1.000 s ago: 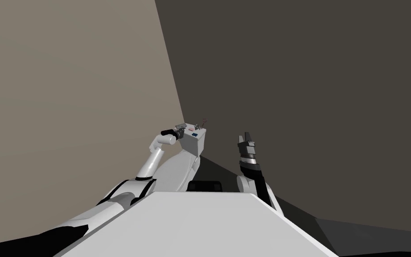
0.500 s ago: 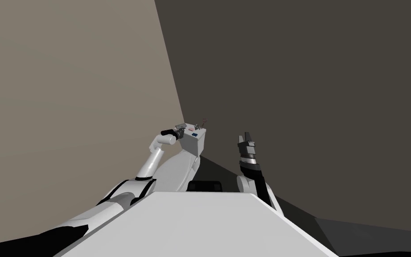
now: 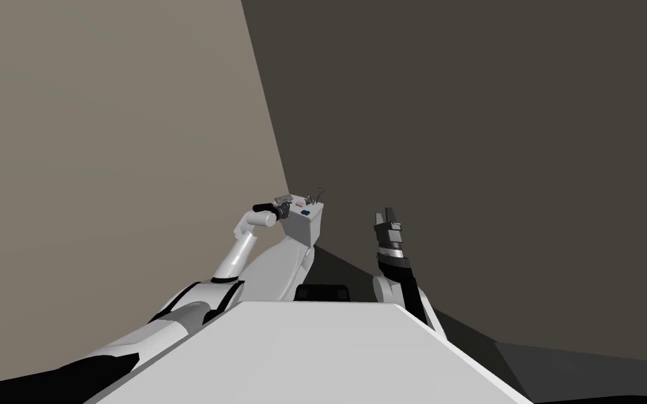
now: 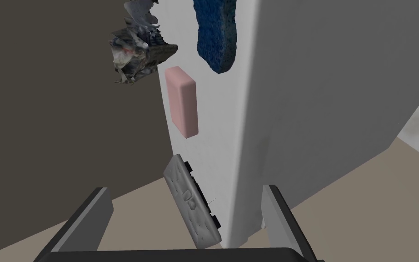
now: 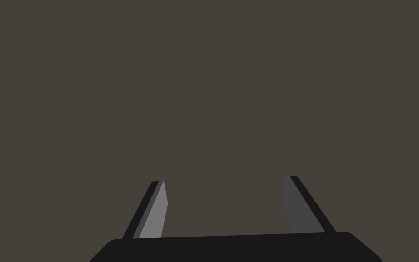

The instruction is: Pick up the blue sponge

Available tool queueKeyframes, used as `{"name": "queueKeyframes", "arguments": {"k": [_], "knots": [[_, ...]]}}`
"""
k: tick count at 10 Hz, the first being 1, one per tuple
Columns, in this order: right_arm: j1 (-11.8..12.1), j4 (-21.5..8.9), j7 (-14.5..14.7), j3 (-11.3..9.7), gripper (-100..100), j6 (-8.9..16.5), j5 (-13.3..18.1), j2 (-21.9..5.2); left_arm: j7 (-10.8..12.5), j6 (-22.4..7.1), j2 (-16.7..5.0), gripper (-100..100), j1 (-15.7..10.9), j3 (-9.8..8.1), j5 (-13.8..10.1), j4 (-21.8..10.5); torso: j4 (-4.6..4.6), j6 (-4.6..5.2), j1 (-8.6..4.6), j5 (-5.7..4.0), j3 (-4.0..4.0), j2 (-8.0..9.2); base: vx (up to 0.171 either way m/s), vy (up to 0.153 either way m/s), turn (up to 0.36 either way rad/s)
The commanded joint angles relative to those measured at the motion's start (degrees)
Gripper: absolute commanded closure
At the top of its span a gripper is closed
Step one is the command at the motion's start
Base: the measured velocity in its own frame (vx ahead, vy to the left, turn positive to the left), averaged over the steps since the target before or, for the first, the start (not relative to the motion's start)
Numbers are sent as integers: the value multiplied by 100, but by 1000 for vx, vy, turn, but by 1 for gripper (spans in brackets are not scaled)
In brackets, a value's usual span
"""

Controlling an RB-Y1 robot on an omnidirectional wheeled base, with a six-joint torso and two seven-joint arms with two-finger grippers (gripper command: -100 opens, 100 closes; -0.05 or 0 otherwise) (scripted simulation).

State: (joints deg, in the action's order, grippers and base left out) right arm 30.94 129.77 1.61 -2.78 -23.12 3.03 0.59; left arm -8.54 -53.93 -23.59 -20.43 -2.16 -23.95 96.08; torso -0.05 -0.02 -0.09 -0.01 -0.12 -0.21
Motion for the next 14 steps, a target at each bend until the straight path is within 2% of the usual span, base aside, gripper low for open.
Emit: {"name": "queueKeyframes", "arguments": {"k": [1, 6, 7, 11, 12, 14], "knots": [[0, 0, 0, 0, 0, 0, 0, 0, 59, -252, -70, -100, -9, 17, -98, 58, 0, 0, 0, 0, 0, 0, 57, -33, -17], [0, 0, 0, 0, 0, 0, 0, 0, 210, -1030, -374, -100, -68, 81, -548, 132, -2, 0, -4, -1, -4, -6, 64, -34, -22], [0, 0, 0, 0, 0, 0, 0, 0, 210, -1053, -374, -100, -68, 81, -548, 132, -2, 0, -5, -1, -4, -6, 43, -27, -6], [0, 0, 0, 0, 0, 0, 0, 0, 334, -1722, -621, -100, -120, 133, -917, 192, -2, 0, -2, 0, -3, -4, 61, -27, -24], [0, 0, 0, 0, 0, 0, 0, 0, 334, -1767, -621, -100, -120, 133, -917, 192, -2, 0, -3, -1, -4, -5, 47, -25, -9], [0, 0, 0, 0, 0, 0, 0, 0, 391, -2104, -731, -100, -145, 156, -1085, 214, 0, 0, -3, -1, 2, 6, 45, -35, -20]]}}
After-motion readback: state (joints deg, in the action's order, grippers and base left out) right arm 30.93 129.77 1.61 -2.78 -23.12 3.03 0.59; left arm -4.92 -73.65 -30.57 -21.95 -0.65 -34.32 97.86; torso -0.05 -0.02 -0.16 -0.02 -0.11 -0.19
